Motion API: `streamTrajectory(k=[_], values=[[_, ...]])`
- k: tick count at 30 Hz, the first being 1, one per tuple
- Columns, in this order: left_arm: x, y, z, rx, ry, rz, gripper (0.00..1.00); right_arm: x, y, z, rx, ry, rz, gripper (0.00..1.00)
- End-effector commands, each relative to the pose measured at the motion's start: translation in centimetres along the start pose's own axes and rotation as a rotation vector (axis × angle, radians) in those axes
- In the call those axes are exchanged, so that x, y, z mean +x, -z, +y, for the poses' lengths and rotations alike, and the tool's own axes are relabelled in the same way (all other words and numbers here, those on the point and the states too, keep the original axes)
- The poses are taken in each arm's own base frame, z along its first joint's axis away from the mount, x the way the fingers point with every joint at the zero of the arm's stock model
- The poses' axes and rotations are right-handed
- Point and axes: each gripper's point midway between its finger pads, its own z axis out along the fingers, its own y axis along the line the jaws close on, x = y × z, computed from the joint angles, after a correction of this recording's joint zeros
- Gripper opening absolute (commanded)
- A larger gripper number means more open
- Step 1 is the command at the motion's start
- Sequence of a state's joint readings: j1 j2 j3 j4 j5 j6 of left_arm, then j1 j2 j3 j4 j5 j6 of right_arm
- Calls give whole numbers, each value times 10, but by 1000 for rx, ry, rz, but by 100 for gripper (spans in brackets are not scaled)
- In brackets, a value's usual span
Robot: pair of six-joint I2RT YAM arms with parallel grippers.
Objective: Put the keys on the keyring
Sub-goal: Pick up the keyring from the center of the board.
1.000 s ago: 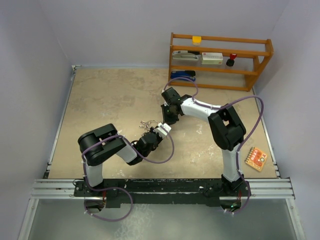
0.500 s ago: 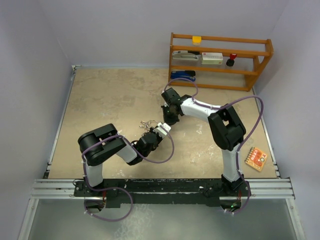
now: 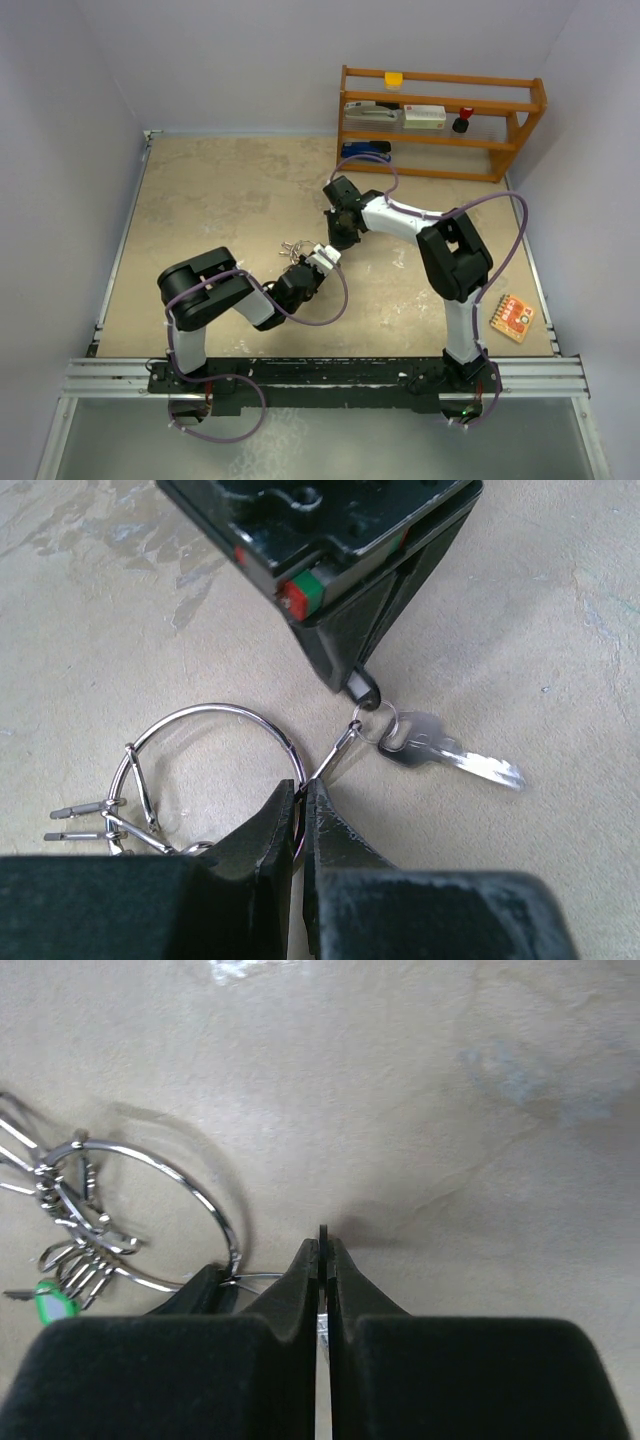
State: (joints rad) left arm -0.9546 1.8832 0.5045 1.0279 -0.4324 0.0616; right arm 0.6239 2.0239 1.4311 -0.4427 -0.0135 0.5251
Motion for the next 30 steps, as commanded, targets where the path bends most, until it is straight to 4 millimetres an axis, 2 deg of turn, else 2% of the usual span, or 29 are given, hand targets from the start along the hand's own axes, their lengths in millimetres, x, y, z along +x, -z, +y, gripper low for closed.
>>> streamTrajectory(k=[1, 6, 14, 25, 30], values=[[66, 16, 3, 15, -50, 206, 0, 3, 9, -35, 140, 10, -20, 0], [68, 15, 4, 10, -47, 213, 0, 3, 11, -42, 159, 14, -27, 0], [65, 14, 4, 8, -41, 207, 0, 1, 13, -40, 143, 16, -42, 0], [31, 13, 8, 3, 15, 127, 0, -10, 30, -38, 114, 6, -130, 0], [22, 11, 18, -56, 37, 124, 1, -21, 43, -34, 87, 8, -191, 0]])
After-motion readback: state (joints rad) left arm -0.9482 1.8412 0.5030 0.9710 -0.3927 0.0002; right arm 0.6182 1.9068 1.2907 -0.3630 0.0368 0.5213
